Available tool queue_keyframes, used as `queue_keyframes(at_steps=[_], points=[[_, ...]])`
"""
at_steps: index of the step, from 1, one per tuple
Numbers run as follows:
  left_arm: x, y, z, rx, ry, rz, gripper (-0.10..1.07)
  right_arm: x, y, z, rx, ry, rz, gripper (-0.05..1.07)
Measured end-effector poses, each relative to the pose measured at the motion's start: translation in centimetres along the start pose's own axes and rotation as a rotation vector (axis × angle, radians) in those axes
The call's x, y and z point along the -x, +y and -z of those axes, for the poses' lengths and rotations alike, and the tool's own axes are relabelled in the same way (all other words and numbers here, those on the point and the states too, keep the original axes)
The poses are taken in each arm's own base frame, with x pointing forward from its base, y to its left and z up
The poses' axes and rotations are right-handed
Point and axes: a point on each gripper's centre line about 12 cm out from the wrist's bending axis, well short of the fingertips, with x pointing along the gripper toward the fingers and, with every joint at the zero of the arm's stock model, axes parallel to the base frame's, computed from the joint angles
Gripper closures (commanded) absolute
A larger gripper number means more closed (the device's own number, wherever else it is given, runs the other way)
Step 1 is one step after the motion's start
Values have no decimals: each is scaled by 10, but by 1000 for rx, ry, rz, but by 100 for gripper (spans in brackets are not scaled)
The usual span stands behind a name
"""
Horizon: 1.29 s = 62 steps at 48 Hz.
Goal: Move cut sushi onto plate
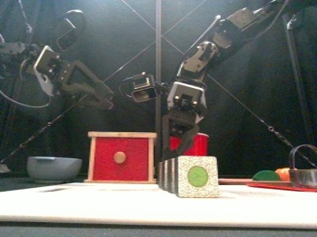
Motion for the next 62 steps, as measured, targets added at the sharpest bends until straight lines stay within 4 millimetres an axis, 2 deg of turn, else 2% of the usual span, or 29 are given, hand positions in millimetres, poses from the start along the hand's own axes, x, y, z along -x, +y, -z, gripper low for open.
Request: queue_keyframes(at_steps=[8,15,21,30,36,44,51,57,62], points=[[1,1,2,10,8,-9,-1,10,1,6,-26,22,-4,45],[1,1,2,8,8,-8,-1,44,2,22,-51,12,-22,45],[1,1,2,9,10,-9,-1,66,-8,45,-117,6,-38,45],[0,1,2,10,7,-9,-1,82,-49,80,-278,-13,-11,45],[1,1,2,10,7,-7,-1,84,-83,92,-356,-56,45,45],[0,1,2,11,9,-9,-1,84,-126,96,-452,-100,118,43],[1,1,2,9,8,-6,-1,71,-146,104,-514,-56,140,30],[1,1,2,13,10,-9,-1,68,-148,105,-522,-28,136,13],[1,1,3,16,12,-10,-1,72,-143,104,-511,-25,128,5]])
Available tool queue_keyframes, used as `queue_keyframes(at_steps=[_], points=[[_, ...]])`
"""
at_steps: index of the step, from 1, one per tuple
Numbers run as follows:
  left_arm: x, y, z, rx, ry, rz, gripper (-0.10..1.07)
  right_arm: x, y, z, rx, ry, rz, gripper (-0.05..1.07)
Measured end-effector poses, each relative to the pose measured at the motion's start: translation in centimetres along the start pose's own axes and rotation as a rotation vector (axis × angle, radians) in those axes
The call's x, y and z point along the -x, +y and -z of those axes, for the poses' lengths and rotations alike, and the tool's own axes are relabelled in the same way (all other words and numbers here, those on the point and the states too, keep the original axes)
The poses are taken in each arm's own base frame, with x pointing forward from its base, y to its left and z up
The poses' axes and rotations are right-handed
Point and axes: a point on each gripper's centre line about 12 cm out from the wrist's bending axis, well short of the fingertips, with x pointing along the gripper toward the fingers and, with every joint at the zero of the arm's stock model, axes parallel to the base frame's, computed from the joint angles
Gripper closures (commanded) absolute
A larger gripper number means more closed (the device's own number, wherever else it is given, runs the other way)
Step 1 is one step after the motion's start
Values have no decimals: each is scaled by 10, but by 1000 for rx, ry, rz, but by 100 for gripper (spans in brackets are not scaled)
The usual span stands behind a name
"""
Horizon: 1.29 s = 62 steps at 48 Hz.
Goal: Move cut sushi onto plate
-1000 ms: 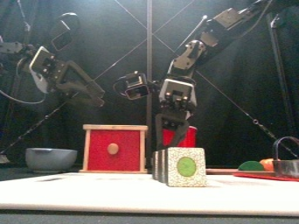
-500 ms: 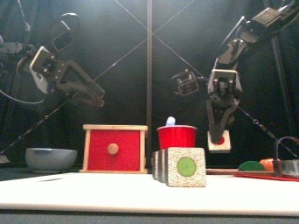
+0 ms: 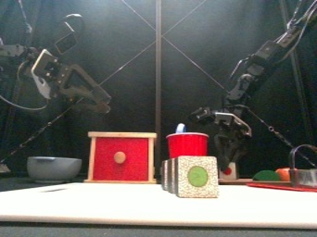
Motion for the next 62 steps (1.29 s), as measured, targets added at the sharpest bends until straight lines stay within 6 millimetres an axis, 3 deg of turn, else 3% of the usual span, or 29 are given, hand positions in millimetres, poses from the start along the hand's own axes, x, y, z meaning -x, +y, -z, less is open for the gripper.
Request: queue_keyframes(at_steps=[9,16,23,29,37,52,62], points=[[0,0,0,2,-1,-1,-1,28,30,0,83,-65,-55,5],[-1,0,-2,3,-4,-1,-1,41,98,15,294,-95,-151,5],[-2,0,-4,6,-11,-1,-1,30,158,26,436,-71,-223,5],[-2,-1,-5,6,-12,-1,-1,8,186,19,469,-18,-223,5],[-2,-1,-5,6,-12,-1,-1,-15,203,4,508,56,-190,5],[0,0,0,2,-1,-1,-1,-30,212,-1,531,97,-167,6],[1,0,2,-2,5,-1,-1,-35,212,-2,530,89,-165,27]])
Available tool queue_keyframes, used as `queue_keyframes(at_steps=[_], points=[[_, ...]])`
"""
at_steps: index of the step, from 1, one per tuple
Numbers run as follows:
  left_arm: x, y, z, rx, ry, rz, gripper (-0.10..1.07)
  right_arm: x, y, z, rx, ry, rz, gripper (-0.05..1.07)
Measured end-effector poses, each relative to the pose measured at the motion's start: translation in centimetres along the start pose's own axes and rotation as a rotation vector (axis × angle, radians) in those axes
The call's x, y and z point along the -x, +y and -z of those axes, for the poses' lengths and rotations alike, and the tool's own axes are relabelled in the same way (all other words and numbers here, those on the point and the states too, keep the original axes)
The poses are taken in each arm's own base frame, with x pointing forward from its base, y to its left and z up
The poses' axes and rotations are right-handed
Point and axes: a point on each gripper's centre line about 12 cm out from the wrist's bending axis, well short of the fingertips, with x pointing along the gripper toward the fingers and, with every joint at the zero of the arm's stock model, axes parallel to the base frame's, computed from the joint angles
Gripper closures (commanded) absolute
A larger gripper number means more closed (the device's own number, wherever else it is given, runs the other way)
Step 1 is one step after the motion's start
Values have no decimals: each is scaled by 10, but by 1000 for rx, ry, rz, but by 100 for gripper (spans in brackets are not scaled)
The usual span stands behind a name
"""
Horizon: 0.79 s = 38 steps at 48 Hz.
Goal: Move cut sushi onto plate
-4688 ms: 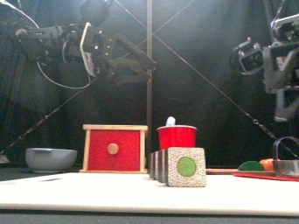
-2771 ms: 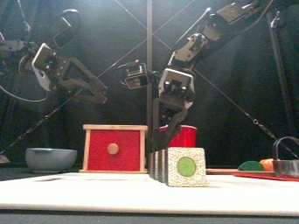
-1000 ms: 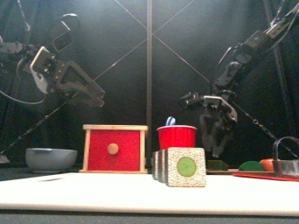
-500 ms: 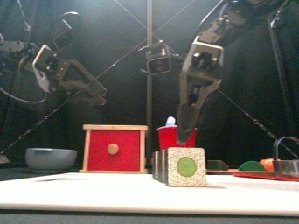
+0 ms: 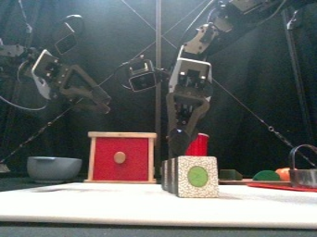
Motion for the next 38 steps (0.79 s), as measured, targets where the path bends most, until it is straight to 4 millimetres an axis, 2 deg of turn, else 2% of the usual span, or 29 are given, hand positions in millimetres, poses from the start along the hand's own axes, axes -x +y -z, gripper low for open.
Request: queue_keyframes(at_steps=[7,20,24,28,31,34,38], points=[[1,0,1,1,1,1,-1,-9,-1,5,-9,26,0,44],[1,-1,1,0,1,3,-1,-6,-2,9,-14,29,0,47],[1,-1,1,0,3,3,-1,7,-3,14,-19,29,-1,47],[1,-1,2,-1,4,3,-1,30,-5,21,-27,11,-4,47],[1,-1,1,0,1,3,-1,48,-11,34,-57,12,1,47],[1,-1,1,0,1,3,-1,63,-23,46,-113,5,13,47],[1,0,1,1,2,2,-1,80,-48,67,-202,6,63,46]])
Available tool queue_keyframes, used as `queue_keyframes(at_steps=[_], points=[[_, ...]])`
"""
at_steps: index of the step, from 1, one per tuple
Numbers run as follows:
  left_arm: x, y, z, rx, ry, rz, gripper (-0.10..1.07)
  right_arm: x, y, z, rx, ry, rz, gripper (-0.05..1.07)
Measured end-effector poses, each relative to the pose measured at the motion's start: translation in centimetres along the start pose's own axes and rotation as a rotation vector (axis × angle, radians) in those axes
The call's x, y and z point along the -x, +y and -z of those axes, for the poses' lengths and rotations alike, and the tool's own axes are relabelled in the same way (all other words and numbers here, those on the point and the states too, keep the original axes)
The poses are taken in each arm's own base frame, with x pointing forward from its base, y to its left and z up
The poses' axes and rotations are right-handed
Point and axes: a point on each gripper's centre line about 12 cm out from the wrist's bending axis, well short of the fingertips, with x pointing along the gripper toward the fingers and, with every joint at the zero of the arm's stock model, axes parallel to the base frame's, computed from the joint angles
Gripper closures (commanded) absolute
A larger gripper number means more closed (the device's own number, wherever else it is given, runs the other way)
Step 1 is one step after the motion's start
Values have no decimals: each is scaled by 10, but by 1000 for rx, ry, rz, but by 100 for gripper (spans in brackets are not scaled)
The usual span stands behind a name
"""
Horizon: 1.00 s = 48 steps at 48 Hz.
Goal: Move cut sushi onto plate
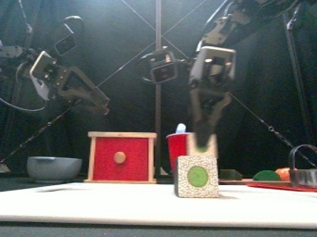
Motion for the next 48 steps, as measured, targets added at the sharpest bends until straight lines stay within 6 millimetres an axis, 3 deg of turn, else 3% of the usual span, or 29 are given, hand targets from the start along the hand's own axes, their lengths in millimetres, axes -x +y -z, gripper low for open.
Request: queue_keyframes(at_steps=[5,10,18,23,31,37,42,48], points=[[0,1,0,3,1,-3,-1,12,-38,20,-93,-12,82,46],[0,0,0,2,1,-2,-1,16,-72,27,-181,-56,152,46],[0,0,1,2,2,-2,-1,6,-121,32,-298,-64,245,42],[0,0,0,2,1,-2,-1,-5,-137,35,-326,-37,271,30],[0,0,0,2,1,-2,-1,-9,-137,32,-334,-34,267,6],[0,0,0,2,1,-2,-1,-6,-126,32,-312,-26,261,2],[0,0,0,2,1,-2,-1,5,-108,30,-276,-43,241,3],[-1,0,-2,4,-3,-2,-1,11,-61,23,-157,-76,166,3]])
